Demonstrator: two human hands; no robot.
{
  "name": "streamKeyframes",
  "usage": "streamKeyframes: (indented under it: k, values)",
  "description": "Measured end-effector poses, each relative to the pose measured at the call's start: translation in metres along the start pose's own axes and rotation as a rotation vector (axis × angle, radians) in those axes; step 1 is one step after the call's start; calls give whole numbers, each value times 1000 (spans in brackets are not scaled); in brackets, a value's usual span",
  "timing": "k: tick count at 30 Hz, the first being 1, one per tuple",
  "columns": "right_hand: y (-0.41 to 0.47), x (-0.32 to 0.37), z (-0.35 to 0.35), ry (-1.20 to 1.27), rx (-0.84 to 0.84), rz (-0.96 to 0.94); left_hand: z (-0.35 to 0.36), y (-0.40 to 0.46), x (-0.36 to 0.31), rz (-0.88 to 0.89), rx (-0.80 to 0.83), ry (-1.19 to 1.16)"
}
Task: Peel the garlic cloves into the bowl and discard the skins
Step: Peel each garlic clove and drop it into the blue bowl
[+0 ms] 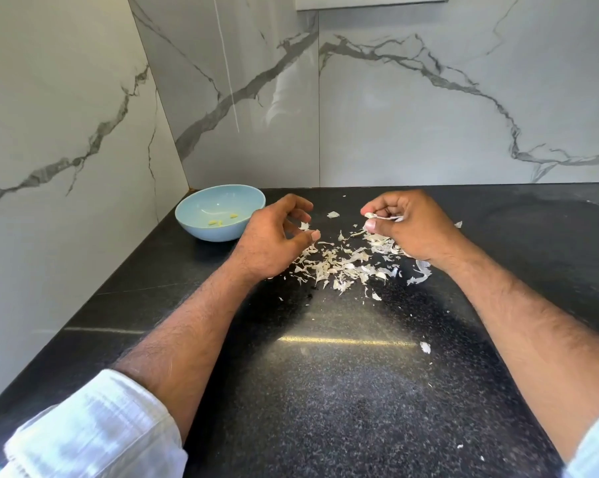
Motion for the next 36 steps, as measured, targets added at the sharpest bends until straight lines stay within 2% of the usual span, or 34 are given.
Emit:
streamKeyframes:
  k: [5,12,18,30,33,36]
  values:
    - [1,1,-3,204,52,11,4,1,-1,10,20,15]
    - [-2,6,12,415,137,28,14,2,-5,-53,14,-196]
    - [-2,6,25,374,120,15,10,3,-14,-10,-38,-235]
    - [-8,15,30,368,160,17,11,2,-18,103,11,-139]
    - [-9,12,28,233,89,9,10,2,-16,74,10,-135]
    - [-5,5,20,-215,-3,-11,5,3,-10,16,-22,-99]
Point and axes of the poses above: each hand's wrist, its own y-axis towards the middle knuckle, its own z-axis out of the palm, x = y × z, the point moved 3 cm from there along y, towards the middle knuckle, and after that the axes turned 10 degrees about z, right-handed, at the moved point
